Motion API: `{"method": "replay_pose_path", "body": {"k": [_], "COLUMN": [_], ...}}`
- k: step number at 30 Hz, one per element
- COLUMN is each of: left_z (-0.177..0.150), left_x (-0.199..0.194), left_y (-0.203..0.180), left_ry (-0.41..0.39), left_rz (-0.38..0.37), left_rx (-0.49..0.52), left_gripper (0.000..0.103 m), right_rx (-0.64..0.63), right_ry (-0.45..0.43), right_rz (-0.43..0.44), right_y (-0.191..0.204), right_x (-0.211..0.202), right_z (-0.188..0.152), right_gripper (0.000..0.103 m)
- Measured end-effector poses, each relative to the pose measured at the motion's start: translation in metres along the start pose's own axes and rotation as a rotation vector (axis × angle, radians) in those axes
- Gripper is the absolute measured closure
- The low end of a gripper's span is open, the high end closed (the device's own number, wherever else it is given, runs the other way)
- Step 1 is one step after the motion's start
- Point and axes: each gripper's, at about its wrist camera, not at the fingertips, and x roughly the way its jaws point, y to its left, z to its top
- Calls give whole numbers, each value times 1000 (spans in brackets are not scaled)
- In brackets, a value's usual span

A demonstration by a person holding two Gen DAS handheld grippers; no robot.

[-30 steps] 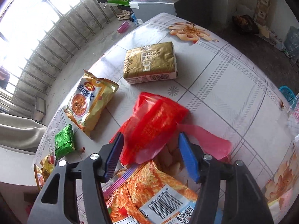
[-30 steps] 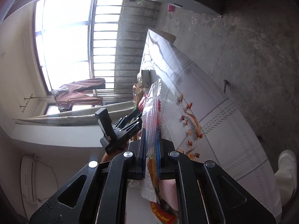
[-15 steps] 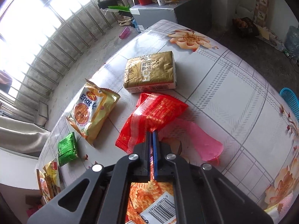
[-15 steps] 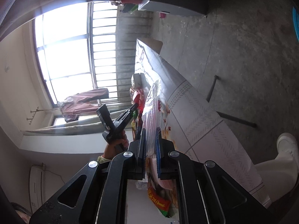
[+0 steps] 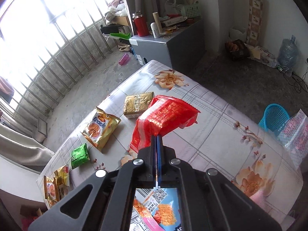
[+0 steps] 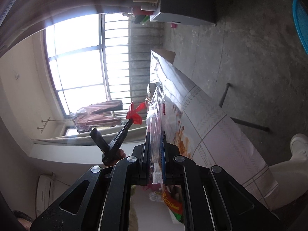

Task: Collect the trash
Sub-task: 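Carry both bags to the blue wastebasket and open both tools to drop them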

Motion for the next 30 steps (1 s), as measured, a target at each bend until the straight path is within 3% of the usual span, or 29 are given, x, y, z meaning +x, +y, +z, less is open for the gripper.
{"method": "replay_pose_path", "body": {"k": [4,8,14,18,22,26,30], "left_z": [8,24,46,58,65,68,66], "left_x": [-37,-61,-63,-32,19,75,125], "left_y": [-41,-95,-218,-315,-403,-470,-508], "left_ry": [-64,-107,-119,-41,74,163,215], "left_rz": [-60,-159,-339,-439,-481,-468,-439], "left_rx": [33,49,149,221,278,312,307], "left_gripper": [103,103,103,103,102,101,94], "right_rx": [7,-3,12,41,55,98,128], "right_ry": [-75,-213,-459,-574,-646,-659,-648], "right_rz": [10,-29,-202,-340,-454,-538,-600], "right_y": [-6,-17,-52,-81,-108,-141,-174], "right_x": [-39,-95,-183,-217,-225,-219,-207], "right_z": [-10,-20,-36,-39,-24,7,38], "right_gripper": [96,96,96,96,96,94,87]}}
